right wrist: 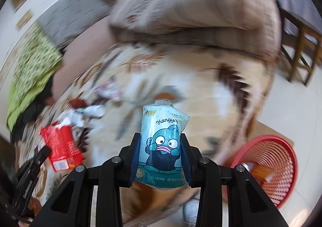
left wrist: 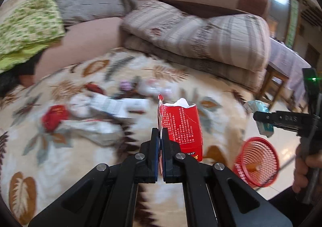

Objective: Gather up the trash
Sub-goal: 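Carry the wrapper and pouch to the red basket and release both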

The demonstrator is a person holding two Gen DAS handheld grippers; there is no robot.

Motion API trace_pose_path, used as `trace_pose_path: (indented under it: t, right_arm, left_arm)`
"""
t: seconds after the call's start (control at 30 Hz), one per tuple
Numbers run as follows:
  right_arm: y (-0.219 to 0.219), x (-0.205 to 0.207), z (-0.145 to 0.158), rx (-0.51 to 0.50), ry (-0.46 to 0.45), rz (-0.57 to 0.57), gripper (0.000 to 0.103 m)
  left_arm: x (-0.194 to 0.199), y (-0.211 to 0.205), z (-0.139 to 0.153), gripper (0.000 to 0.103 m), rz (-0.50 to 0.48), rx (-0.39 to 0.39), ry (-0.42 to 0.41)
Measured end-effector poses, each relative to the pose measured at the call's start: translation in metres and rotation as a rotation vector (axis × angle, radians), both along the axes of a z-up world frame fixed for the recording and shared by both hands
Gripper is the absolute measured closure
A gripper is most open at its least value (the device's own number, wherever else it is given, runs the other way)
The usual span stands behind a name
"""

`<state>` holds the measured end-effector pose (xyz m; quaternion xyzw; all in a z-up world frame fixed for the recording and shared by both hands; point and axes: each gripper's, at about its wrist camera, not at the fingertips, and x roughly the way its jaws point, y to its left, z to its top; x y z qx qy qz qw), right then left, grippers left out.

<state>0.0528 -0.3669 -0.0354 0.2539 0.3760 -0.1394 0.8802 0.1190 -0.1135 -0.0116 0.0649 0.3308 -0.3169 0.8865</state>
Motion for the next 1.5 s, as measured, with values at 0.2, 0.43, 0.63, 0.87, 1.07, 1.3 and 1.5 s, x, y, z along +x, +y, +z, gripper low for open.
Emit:
trace_pose_path:
  t: [0.2,0.43,0.63,0.87,1.07,1.3,1.5]
  right_arm:
    - [-0.056,-0.041,-0.01,0.053,0.03,-0.171,0.063]
    - [-0.082,-0.085,-0.003,0.068,0.027,-0.264,0.063]
    - [-0.113,-0.122,-0.009,0.197,0.026,-0.24,0.063]
    - [-0.131,-0.143,-0.022,0.146,0.044,-0.233,0.063]
    - [-0.128,-0.149,-0.046,0.097,0.087,-0.211,0.062]
    - [-0.135,-0.152,-0.055,0.118,0.09,-0.218,0.057]
    - [-0.146,-0.154,-0.066,0.094,0.147,-0.268,0.033]
  left_arm:
    - [-0.027,-0.045,0.007,0.101,-0.119,-0.016,0.015]
    - [-0.057,-0.096,0.001,0.101,-0.265,-0.004,0.056]
    - [-0.07,-0.145,-0.019,0.101,-0.356,0.039,0.088]
    - [-0.065,-0.186,-0.028,0.101,-0.419,0.11,0.082]
    - [-0.059,-0.206,-0.028,0.101,-0.539,0.159,0.149]
    - [-0.072,-0.225,-0.038,0.1,-0.524,0.134,0.262]
    - [-0.075,-0.238,-0.063,0.044,-0.457,0.176,0.325]
